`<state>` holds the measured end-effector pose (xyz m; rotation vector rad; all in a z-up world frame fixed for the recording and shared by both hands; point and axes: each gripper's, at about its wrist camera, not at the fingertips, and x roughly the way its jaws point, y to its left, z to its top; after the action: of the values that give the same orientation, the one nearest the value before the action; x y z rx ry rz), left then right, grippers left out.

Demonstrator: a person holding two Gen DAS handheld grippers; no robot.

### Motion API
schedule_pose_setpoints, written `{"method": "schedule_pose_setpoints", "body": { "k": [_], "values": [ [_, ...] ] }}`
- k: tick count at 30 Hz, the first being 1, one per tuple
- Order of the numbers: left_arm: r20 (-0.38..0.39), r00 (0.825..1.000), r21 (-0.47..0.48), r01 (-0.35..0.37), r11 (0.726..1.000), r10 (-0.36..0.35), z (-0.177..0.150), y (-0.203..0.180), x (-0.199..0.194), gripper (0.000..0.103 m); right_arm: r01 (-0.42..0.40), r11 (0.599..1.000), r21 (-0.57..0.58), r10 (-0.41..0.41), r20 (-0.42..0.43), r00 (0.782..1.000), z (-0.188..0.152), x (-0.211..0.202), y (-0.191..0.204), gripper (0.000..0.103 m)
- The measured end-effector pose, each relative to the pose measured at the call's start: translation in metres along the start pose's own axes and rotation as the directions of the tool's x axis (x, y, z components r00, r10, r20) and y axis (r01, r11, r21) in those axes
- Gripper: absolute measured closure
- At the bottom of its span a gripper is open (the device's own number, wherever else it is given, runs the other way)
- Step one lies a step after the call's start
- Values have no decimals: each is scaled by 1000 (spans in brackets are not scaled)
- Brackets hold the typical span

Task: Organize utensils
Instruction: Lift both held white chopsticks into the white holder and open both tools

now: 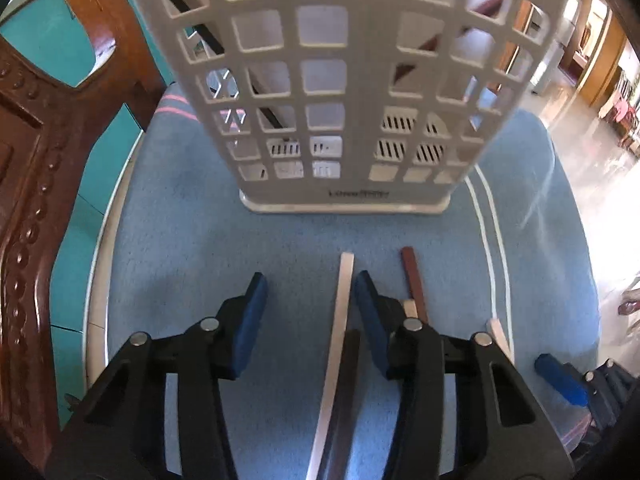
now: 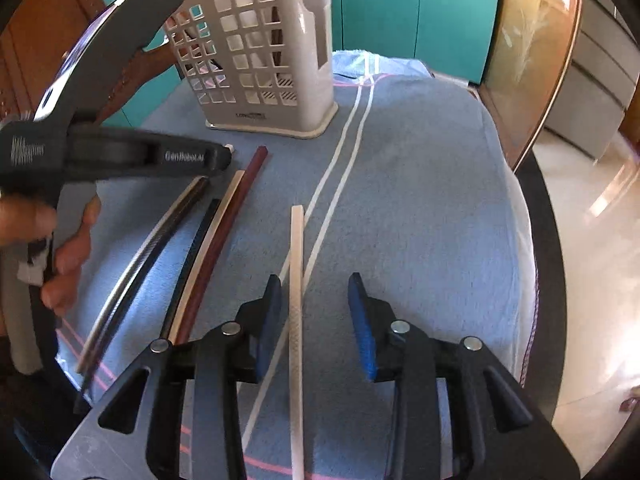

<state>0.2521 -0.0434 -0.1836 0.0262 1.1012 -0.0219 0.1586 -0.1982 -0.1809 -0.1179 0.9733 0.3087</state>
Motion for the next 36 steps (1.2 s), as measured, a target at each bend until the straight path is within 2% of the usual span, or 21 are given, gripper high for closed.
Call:
{"method": "schedule_pose_setpoints", "body": {
  "k": [1, 2, 3, 4, 5, 7, 9, 12, 15, 17, 22, 25, 28, 31, 34, 36],
  "values": [
    [-4, 1000, -7, 5, 1000, -5, 2, 3, 1, 66, 8, 1000, -13, -8, 2, 1000, 0, 1, 1, 69],
    [-5, 1000, -7, 0, 1000, 0, 2, 5, 1, 74, 18, 999, -29, -18, 4, 1000, 0, 1, 3, 71],
    [-3, 1000, 4, -7, 1000, 7, 1, 5, 0, 84, 34, 998, -50, -33, 12, 999, -1, 1, 5, 80],
    [-1, 1000, 19, -13, 1000, 13, 0, 4, -1, 90, 29, 998, -57, -29, 14, 999, 0, 2, 5, 95],
    [2, 1000, 37, -21, 999, 21, -2, 3, -1, 96, 10, 998, -56, -9, 13, 1000, 1, 2, 4, 95],
    [11, 1000, 40, -20, 999, 20, -3, 4, -3, 96, -4, 999, -46, 4, 16, 1000, 1, 2, 1, 97],
    [36, 999, 16, 19, 1000, -19, -6, 7, -13, 96, 4, 1000, -26, -3, 45, 999, 3, -6, -3, 97],
    [112, 993, 17, 33, 999, -34, -13, 8, -48, 96, -39, 999, 15, 37, 117, 992, 9, -35, -10, 97],
    [211, 976, 37, 45, 998, -52, -20, 11, -99, 96, -66, 997, 36, 57, 196, 979, 14, -73, -14, 97],
    [288, 956, 58, 46, 997, -61, -27, 12, -140, 96, -81, 996, 35, 70, 245, 967, 16, -100, -14, 97],
    [410, 909, 89, 40, 995, -73, -39, 13, -212, 96, -83, 997, -2, 78, 363, 929, 29, -169, -7, 97],
    [469, 878, 85, 65, 994, -98, -28, 22, -247, 96, -104, 994, -27, 106, 427, 898, 47, -202, -3, 97],
    [520, 845, 89, 94, 992, -126, -7, 24, -286, 96, -101, 994, -46, 111, 494, 862, 84, -229, 2, 97],
    [570, 810, 93, 105, 990, -139, 23, 33, -322, 96, -90, 994, -65, 111, 567, 816, 127, -252, 7, 97],
    [616, 775, 76, 118, 990, -139, 56, 37, -353, 96, -82, 995, -54, 98, 594, 799, 167, -261, 10, 97],
    [633, 761, 53, 141, 989, -142, 81, 42, -356, 96, -81, 996, -44, 91, 606, 790, 190, -255, 11, 97]
  ]
}}
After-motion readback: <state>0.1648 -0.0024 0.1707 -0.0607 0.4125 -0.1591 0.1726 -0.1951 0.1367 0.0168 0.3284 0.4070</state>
